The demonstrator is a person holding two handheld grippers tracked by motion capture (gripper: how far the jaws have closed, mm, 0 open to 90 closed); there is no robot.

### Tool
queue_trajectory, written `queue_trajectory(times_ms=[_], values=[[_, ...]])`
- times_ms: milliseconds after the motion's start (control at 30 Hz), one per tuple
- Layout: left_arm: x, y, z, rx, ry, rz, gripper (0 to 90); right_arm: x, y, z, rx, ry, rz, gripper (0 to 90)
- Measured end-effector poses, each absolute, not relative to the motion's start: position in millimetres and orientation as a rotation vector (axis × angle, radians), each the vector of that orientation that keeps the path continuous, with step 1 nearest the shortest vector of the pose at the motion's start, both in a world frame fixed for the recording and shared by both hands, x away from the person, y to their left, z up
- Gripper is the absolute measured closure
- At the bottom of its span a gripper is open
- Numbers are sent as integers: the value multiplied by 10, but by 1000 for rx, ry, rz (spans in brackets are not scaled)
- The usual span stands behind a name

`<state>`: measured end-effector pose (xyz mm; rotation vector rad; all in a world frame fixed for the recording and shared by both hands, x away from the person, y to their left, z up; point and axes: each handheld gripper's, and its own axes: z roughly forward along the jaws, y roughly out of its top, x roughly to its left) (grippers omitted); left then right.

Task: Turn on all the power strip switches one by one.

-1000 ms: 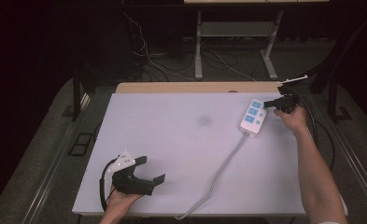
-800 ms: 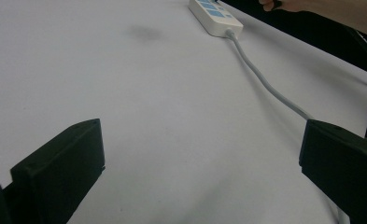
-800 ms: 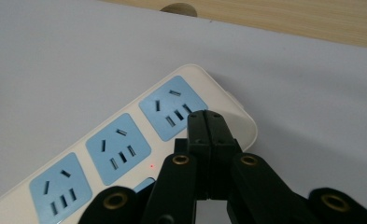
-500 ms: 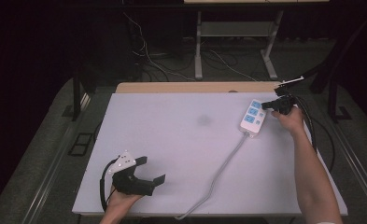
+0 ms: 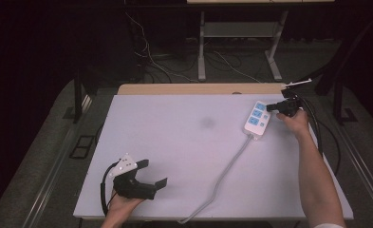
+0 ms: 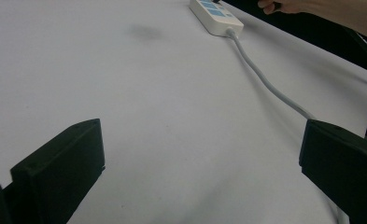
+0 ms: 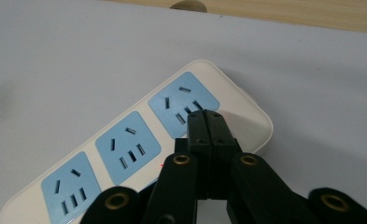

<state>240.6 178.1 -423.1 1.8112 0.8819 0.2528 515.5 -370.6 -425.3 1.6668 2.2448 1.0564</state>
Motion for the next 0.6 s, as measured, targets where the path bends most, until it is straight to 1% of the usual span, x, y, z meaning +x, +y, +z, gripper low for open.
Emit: queue_trajectory(times_ms=[167, 300, 600], values=[[2404, 1791, -4229, 1809, 887, 255, 0, 5163, -3689, -4244, 1634, 2261, 1010, 900], [2413, 1788, -4232, 1808, 889, 254, 0, 5153, -3724, -4267, 1637, 2252, 1060, 900], [2419, 1784, -4231, 1806, 890, 250, 0, 5145, -3687, -4241, 1628, 2258, 1038, 900]])
